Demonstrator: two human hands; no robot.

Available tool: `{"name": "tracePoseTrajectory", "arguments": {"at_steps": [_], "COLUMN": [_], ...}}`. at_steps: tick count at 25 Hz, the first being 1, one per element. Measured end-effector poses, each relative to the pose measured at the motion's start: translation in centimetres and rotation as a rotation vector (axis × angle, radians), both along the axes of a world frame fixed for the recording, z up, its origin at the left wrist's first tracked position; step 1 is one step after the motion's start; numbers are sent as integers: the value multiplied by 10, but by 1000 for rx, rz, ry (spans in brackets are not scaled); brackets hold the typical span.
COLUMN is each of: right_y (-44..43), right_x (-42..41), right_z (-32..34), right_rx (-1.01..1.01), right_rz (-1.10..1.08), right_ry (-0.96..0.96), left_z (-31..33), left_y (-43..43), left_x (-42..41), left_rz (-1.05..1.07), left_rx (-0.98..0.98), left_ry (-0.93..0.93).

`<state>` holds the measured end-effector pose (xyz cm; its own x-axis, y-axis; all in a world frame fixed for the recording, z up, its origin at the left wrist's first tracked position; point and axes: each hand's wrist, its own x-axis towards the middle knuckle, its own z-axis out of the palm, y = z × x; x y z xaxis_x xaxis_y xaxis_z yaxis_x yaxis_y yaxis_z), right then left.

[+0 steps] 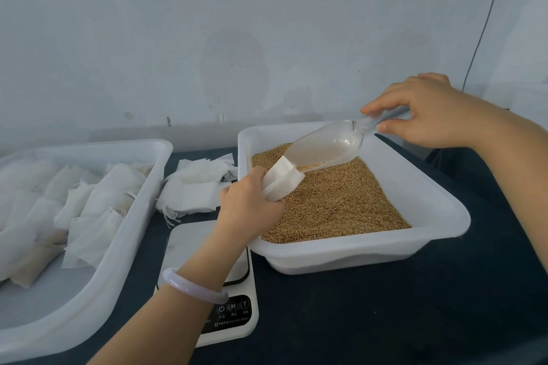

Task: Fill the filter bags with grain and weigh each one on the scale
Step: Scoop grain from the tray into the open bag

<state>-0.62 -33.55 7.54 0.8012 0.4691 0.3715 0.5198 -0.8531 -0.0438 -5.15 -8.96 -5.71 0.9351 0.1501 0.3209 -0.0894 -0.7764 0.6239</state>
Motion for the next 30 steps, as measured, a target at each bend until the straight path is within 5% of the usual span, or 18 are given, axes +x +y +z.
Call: {"name": "tracePoseTrajectory", "arguments": {"at_steps": [8, 13, 19, 30], "right_y": [-11, -14, 18, 27], "right_x": [12, 20, 31, 28], "right_z": [-16, -63, -121, -130], "right_rx": [188, 328, 82, -25], "right_rz": [-52, -78, -163, -148], "right_ry": [176, 402, 440, 540], "left_z": [0, -1, -4, -2], "left_y": [0, 5, 9, 10], "left_x": [0, 0, 0, -4], "left_rz": [4, 4, -34, -126], "left_rx": [-55, -371, -522, -603], "left_ry": [-1, 36, -19, -6]}}
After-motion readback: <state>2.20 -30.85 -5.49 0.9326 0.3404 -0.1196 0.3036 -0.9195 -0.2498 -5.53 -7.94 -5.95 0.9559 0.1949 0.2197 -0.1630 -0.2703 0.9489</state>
